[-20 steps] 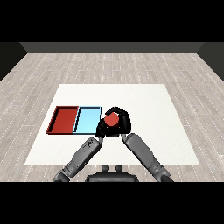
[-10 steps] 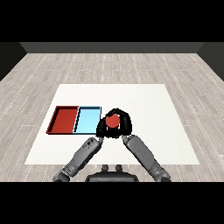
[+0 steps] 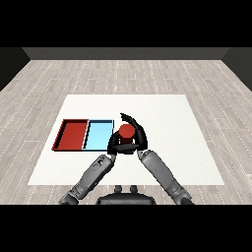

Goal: Pick the red can and put it in the red box

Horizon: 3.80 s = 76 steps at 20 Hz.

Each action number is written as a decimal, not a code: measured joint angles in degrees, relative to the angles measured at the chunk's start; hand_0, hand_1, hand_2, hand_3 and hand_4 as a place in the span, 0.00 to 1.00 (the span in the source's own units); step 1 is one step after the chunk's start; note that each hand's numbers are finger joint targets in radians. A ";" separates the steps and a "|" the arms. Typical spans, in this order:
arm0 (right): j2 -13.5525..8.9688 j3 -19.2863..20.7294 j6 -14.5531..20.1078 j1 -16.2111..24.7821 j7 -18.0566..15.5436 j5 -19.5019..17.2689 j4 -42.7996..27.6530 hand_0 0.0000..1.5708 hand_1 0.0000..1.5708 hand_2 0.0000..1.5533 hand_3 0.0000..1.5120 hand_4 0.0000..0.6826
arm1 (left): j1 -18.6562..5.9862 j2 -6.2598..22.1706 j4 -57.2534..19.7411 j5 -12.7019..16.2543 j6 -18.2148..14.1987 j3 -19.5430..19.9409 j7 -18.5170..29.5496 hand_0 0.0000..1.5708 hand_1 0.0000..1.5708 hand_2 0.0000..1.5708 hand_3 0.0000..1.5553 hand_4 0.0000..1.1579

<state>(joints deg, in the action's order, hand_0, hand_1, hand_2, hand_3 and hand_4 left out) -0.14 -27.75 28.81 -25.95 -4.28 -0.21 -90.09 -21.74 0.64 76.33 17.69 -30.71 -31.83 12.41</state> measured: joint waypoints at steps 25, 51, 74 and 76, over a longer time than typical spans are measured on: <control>-5.88 12.40 -6.35 12.06 -0.18 3.94 -17.95 0.00 0.00 0.00 0.00 0.00 | 1.14 2.56 2.44 -4.15 3.71 6.57 -1.62 1.00 1.00 1.00 0.95 0.99; -11.24 24.26 -14.81 28.94 -9.49 10.14 -17.03 0.00 0.00 0.00 0.00 0.00 | -6.80 30.49 -30.84 -11.56 9.43 30.61 -6.16 1.00 1.00 0.97 0.93 0.89; -10.67 25.45 -15.78 22.30 -15.45 5.28 -3.83 0.00 0.00 0.00 0.00 0.00 | -21.60 27.35 -71.92 -22.91 15.46 28.06 -3.97 0.00 0.00 0.00 0.00 0.00; -10.34 25.14 -16.12 23.48 -15.74 5.33 -5.07 0.00 0.00 0.00 0.00 0.00 | -21.90 28.36 -72.10 -22.68 15.23 28.66 -3.98 0.00 0.00 0.00 0.00 0.00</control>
<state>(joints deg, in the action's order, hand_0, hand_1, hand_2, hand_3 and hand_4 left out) -10.48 -2.60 12.69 -2.47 -20.02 5.12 -95.16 -43.64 29.00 4.24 -4.99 -15.49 -3.16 8.43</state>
